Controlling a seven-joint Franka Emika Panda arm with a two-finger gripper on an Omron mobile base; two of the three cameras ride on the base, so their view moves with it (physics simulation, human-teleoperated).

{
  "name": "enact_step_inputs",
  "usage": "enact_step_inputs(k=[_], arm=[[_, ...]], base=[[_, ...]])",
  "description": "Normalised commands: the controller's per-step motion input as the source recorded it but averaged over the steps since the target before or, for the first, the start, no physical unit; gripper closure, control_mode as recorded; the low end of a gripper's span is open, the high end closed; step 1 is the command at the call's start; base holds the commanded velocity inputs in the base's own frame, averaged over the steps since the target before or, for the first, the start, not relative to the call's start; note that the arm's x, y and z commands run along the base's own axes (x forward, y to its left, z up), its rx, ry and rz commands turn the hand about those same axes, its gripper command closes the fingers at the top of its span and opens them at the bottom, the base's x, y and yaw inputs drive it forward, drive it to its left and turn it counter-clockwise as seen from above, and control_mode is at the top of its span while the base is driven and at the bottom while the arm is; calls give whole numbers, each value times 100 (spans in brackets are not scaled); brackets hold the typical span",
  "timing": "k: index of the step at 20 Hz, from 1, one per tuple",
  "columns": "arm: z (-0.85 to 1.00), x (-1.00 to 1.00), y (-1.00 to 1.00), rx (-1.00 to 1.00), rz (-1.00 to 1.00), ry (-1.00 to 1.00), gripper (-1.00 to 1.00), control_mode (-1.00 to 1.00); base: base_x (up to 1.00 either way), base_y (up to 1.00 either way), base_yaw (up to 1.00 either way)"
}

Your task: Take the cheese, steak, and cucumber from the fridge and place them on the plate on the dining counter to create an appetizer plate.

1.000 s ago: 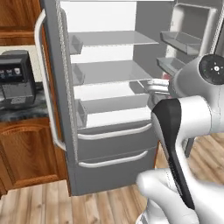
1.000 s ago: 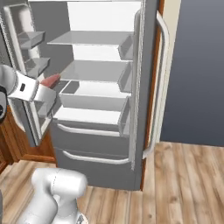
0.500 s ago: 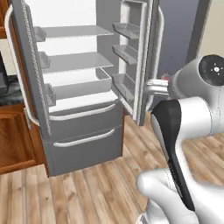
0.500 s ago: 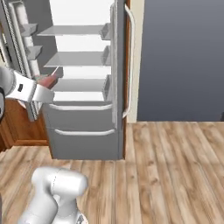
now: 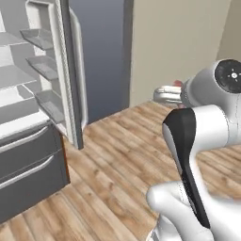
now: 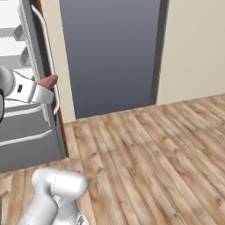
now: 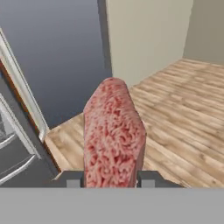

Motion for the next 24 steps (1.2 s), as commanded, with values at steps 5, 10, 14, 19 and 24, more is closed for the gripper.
enact_step_inputs(k=[5, 10, 14, 19, 24], arm=[[0, 0, 0, 0, 0, 0, 100, 100], [0, 0, 0, 0, 0, 0, 100, 100], [0, 0, 0, 0, 0, 0, 100, 100], [0, 0, 0, 0, 0, 0, 100, 100], [0, 0, 0, 0, 0, 0, 100, 100]], base=[[8, -78, -62], [6, -82, -61], [24, -73, -59], [77, -46, -55], [100, -2, -43]])
